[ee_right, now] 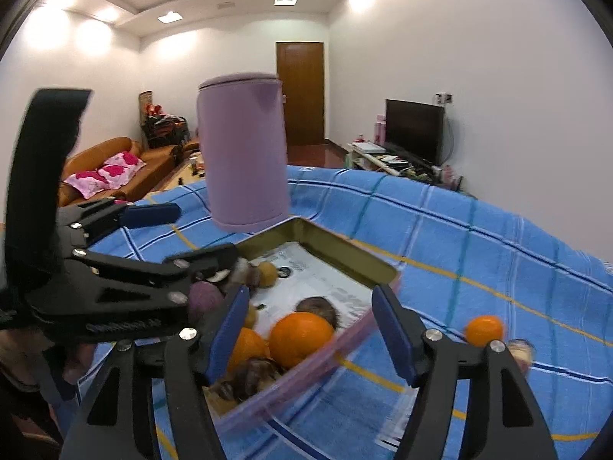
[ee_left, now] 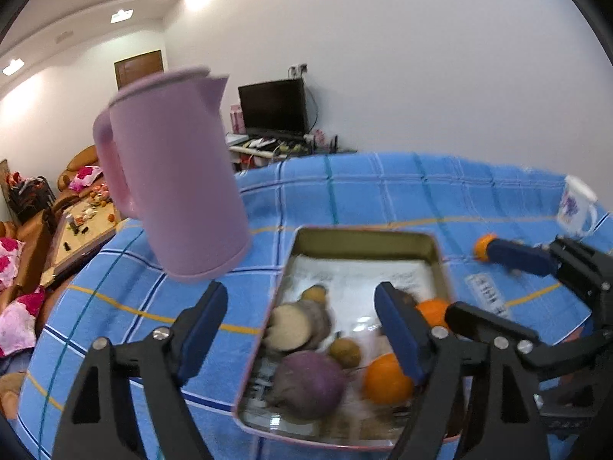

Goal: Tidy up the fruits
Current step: 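Open the right tool to drop the orange while the left tool releases the root piece, then grasp the cut purple-white root piece with the right tool while the left tool grasps the small orange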

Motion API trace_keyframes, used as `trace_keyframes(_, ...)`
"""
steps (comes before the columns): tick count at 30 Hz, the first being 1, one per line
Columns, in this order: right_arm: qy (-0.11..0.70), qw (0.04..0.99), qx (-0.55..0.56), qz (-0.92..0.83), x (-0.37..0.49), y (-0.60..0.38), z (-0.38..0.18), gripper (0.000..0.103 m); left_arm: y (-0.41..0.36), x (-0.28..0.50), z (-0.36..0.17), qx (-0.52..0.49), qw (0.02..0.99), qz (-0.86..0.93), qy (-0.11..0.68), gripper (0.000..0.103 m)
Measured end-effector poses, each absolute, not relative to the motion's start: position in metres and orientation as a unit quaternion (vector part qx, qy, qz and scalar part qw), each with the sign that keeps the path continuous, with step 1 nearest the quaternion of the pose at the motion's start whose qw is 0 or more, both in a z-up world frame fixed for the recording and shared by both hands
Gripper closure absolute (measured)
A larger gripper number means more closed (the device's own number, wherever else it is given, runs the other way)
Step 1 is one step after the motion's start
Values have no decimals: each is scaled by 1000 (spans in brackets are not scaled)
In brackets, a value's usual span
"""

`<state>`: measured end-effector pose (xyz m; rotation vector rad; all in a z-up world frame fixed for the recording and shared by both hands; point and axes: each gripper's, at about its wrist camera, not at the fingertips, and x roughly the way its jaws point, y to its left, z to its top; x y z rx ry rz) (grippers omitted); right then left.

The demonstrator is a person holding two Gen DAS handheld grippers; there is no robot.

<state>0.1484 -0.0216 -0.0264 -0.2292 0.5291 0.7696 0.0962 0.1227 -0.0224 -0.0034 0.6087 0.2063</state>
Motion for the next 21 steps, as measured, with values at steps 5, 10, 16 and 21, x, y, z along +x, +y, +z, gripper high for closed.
trace_keyframes(5,260,907,-119,309,165,-60,-22,35,89,99,-14,0,954,86,286,10)
trace_keyframes(10,298,923,-95,225,203,-108,-32,35,60,117,-21,-12,950,70,304,10)
trace_keyframes(16,359,911,-85,187,240,-133,-59,35,31,137,-28,-10,947,59,317,10)
trace_keyframes(21,390,897,-83,190,252,-130,-78,35,19,149,-33,-4,942,58,331,10)
